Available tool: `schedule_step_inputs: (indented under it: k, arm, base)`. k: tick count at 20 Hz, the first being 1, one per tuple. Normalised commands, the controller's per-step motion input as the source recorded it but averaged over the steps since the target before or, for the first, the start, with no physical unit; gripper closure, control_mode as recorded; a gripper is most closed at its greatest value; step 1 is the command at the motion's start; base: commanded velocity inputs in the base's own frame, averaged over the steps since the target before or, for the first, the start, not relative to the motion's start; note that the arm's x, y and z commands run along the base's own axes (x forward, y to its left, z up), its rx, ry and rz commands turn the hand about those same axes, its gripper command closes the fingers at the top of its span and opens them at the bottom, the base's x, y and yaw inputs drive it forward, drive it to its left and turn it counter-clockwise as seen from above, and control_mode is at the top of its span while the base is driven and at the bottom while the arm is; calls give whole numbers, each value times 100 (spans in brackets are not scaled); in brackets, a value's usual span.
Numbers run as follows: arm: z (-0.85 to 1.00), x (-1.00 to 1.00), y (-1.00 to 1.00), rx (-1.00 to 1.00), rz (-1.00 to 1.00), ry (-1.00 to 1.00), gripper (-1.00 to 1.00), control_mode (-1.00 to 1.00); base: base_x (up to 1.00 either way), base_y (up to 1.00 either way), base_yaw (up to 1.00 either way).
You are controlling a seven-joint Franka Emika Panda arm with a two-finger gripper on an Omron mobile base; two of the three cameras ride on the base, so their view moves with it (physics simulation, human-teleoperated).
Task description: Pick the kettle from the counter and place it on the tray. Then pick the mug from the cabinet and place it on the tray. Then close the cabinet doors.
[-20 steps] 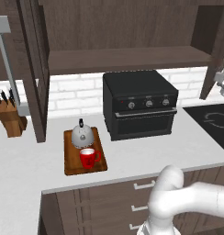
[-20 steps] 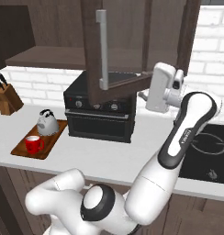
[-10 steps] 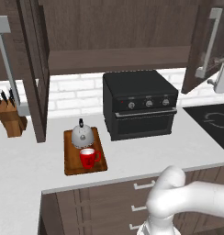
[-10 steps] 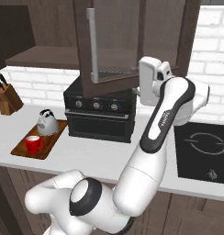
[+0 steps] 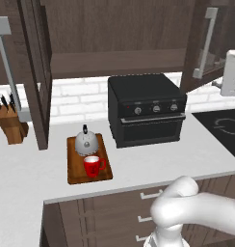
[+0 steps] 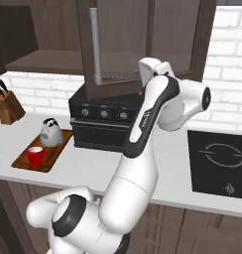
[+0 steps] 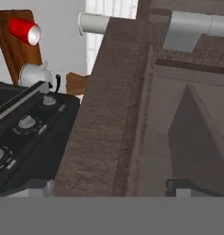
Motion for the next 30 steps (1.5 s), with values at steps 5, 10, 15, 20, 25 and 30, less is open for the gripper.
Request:
schedule_step_inputs:
  k: [5, 10, 15, 20, 25, 30]
  arm:
    - [-1, 44, 56, -3, -34, 0, -100, -100]
    - [0, 52, 44, 0, -30, 1, -100, -100]
    - [-6, 56, 37, 0, -27, 0, -100, -100]
    - [-10, 51, 24, 0, -24, 1, -100, -100]
    - [-15, 47, 15, 0, -21, 2, -100, -100]
    - [-14, 45, 6, 0, -16, 8, -100, -100]
  base:
    - [0, 0, 0]
    - [0, 0, 0]
    - [0, 0, 0]
    - [0, 0, 0]
    - [0, 0, 0]
    - [0, 0, 0]
